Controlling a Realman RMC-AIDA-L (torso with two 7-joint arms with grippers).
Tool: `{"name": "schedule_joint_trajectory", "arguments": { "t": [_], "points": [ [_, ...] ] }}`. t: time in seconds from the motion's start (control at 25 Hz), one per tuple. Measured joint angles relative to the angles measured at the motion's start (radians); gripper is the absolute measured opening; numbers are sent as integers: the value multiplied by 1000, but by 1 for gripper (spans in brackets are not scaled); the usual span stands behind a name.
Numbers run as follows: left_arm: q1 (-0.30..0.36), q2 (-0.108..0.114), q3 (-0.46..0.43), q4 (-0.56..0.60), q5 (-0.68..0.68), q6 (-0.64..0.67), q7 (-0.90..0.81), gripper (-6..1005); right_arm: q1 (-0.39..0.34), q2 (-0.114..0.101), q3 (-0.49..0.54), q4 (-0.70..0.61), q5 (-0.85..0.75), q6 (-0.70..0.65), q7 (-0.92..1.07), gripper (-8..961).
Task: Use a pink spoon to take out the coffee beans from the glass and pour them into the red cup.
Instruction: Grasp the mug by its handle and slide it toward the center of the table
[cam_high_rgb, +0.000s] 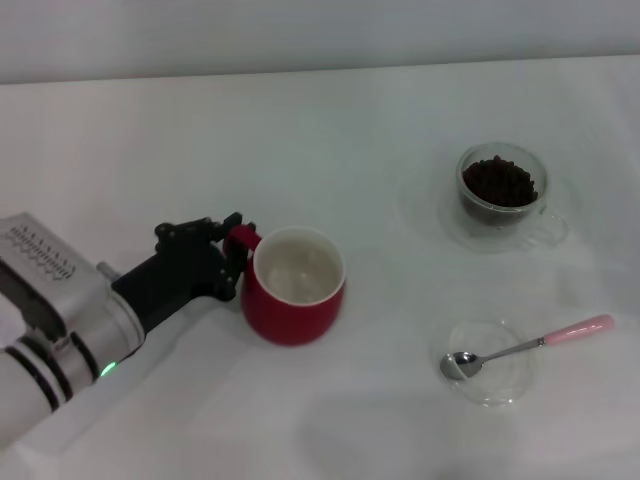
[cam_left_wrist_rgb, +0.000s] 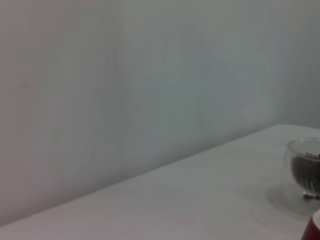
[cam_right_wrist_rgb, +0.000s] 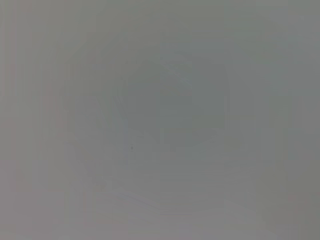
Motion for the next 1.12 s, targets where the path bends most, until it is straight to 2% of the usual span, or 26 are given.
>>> {"name": "schedule_joint_trajectory", "arguments": {
  "t": [0.24, 0.6, 1.12],
  "points": [
    [-43, 1, 1, 8, 11, 15, 0, 139, -6, 0, 0, 5, -1, 1, 0, 828],
    [-120, -1, -2, -2, 37, 110, -1, 132, -8, 0, -2, 9, 0, 1, 0, 827],
    [-233, -2, -5, -77, 69, 288, -6, 120, -9, 0, -2, 9, -2, -2, -6, 828]
  ]
}}
